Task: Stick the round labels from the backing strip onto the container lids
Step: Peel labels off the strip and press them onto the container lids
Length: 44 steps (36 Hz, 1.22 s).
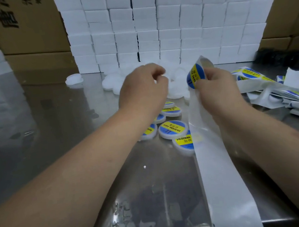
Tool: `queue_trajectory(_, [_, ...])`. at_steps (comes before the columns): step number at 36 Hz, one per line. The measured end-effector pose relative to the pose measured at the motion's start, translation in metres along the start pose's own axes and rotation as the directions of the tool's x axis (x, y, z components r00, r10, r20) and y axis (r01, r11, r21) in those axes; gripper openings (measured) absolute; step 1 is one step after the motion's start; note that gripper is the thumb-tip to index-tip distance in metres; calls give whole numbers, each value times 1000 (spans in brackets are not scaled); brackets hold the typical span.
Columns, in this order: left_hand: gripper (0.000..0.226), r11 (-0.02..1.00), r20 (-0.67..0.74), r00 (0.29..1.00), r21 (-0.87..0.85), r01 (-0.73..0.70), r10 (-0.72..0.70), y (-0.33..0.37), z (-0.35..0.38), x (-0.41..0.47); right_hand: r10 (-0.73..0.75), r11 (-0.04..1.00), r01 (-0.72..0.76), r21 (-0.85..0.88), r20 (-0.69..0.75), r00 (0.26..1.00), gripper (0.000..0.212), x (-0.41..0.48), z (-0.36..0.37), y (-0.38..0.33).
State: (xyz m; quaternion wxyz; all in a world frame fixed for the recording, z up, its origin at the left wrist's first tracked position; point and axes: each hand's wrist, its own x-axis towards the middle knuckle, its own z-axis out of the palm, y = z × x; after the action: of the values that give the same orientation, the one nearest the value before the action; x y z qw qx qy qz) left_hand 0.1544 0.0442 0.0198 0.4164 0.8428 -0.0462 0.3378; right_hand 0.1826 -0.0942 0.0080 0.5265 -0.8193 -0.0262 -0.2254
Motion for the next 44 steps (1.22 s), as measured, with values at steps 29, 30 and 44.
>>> queue_trajectory(29, [34, 545, 533, 829, 752, -370, -172, -57, 57, 83, -128, 989, 134, -67, 89, 988, 46, -8, 2, -3])
queue_trajectory(30, [30, 530, 518, 845, 758, -381, -134, -57, 56, 84, -125, 989, 131, -64, 89, 988, 45, -8, 2, -3])
queue_trajectory(44, [18, 981, 129, 990, 193, 34, -60, -37, 39, 75, -135, 984, 144, -103, 85, 987, 45, -6, 4, 1])
